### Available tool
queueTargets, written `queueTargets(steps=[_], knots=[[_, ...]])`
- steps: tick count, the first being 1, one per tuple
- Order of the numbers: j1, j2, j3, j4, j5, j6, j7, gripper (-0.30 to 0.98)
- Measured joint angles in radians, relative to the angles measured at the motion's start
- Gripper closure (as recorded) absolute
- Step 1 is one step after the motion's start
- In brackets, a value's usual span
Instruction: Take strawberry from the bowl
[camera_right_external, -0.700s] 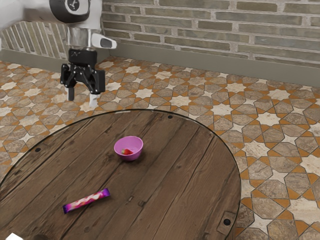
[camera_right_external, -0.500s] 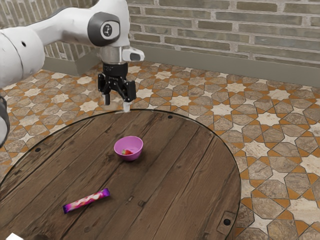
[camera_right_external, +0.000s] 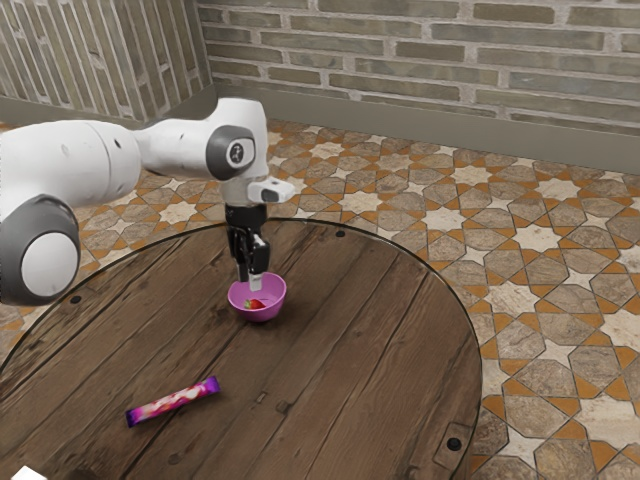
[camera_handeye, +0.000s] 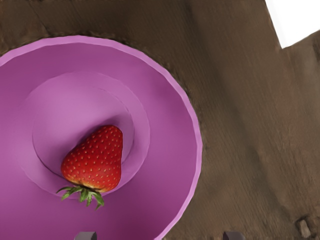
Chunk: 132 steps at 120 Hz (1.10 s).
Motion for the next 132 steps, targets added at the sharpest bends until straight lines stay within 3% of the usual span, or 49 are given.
queueTargets(steps=[52, 74, 89, 115, 132], knots=[[0.006, 0.108, 0.037, 0.057, -0.025, 0.018, 0.189, 0.47], [0.006, 0.141, 0.05, 0.067, -0.025, 0.046, 0.222, 0.52], [0.005, 0.15, 0.05, 0.068, -0.027, 0.064, 0.233, 0.45], [0.004, 0.152, 0.048, 0.067, -0.029, 0.091, 0.248, 0.46], [0.004, 0.149, 0.049, 0.067, -0.026, 0.101, 0.254, 0.52]])
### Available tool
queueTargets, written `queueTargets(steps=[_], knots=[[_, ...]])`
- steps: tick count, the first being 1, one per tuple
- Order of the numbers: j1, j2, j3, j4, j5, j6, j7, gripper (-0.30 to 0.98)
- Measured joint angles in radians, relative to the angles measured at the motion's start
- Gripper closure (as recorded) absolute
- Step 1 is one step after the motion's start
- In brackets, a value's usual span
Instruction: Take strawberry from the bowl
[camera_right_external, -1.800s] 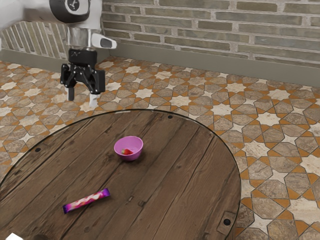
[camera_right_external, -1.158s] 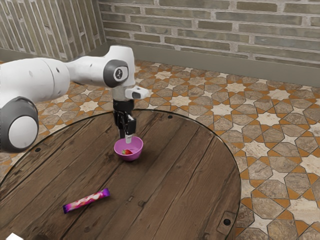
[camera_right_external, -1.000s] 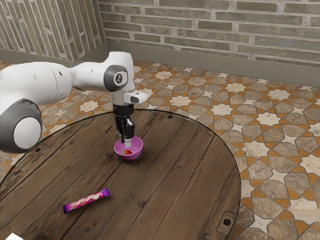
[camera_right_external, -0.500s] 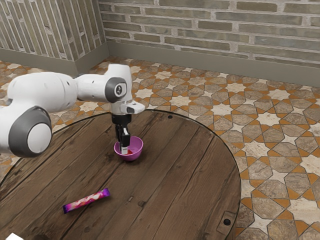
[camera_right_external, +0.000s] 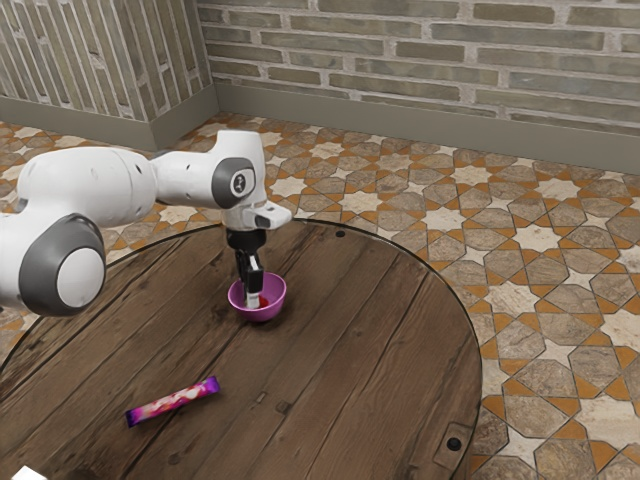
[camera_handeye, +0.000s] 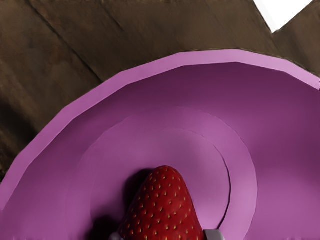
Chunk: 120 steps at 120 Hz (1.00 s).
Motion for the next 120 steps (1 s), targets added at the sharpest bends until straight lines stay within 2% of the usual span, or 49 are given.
queueTargets(steps=[8, 26, 38, 50, 73, 88, 110, 116, 120], knots=[[0.0, -0.011, 0.0, -0.006, 0.003, 0.006, 0.006, 0.63], [0.0, -0.065, 0.0, -0.016, 0.013, 0.014, 0.015, 0.66], [-0.007, -0.144, -0.007, -0.063, 0.015, 0.014, 0.017, 0.66], [-0.049, -0.184, -0.01, -0.078, 0.016, 0.007, 0.013, 0.66], [-0.177, -0.17, -0.01, -0.055, 0.015, -0.018, -0.008, 0.64], [-0.199, -0.105, -0.019, -0.006, 0.01, -0.031, -0.023, 0.62], [-0.201, -0.094, -0.032, 0.012, 0.002, -0.045, -0.038, 0.28], [-0.201, -0.142, -0.034, -0.003, 0.0, -0.047, -0.042, 0.22], [-0.201, -0.233, -0.035, -0.074, -0.01, -0.047, -0.05, 0.19]])
